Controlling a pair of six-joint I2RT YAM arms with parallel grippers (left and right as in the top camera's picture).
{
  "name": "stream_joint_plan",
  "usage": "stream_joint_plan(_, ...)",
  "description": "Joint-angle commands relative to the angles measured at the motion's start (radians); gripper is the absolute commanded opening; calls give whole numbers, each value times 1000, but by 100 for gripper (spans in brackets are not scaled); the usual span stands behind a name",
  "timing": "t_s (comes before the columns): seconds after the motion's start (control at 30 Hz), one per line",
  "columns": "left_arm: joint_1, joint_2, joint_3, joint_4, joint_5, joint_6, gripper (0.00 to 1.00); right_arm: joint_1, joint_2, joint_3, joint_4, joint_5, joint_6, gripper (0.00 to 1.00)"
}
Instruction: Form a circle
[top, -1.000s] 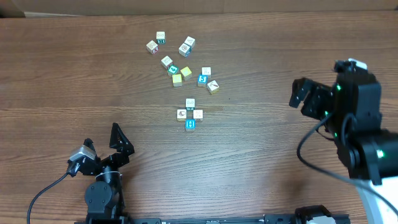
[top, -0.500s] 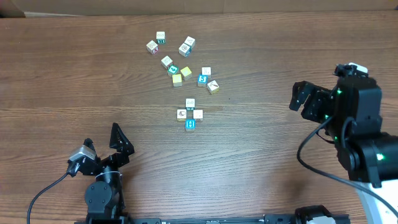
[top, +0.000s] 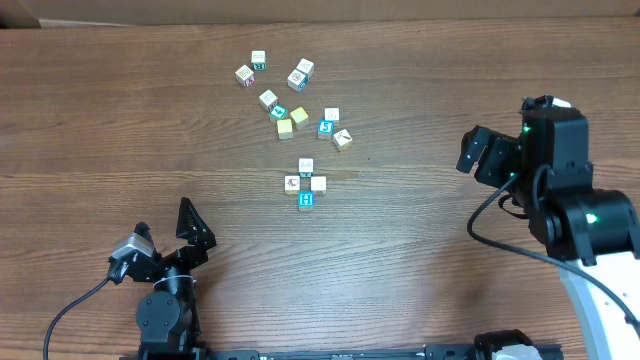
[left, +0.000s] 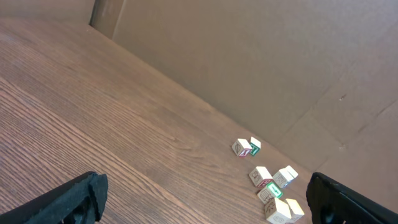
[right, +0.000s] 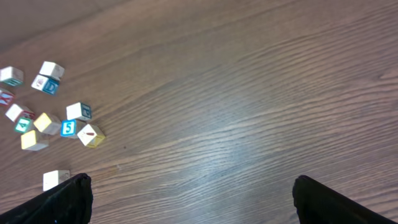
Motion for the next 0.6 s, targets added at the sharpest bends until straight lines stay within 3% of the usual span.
stream_joint_plan(0.0,0,-10,-4,0,-10,12,99,0,-89,-40,2,11,-1,100)
stream_joint_plan(0.3,0,-10,-4,0,-10,12,100,0,-262,-269,1,11,-1,100)
stream_joint_plan(0.57,0,-10,-4,0,-10,12,100,0,-284,-383,8,11,-1,100)
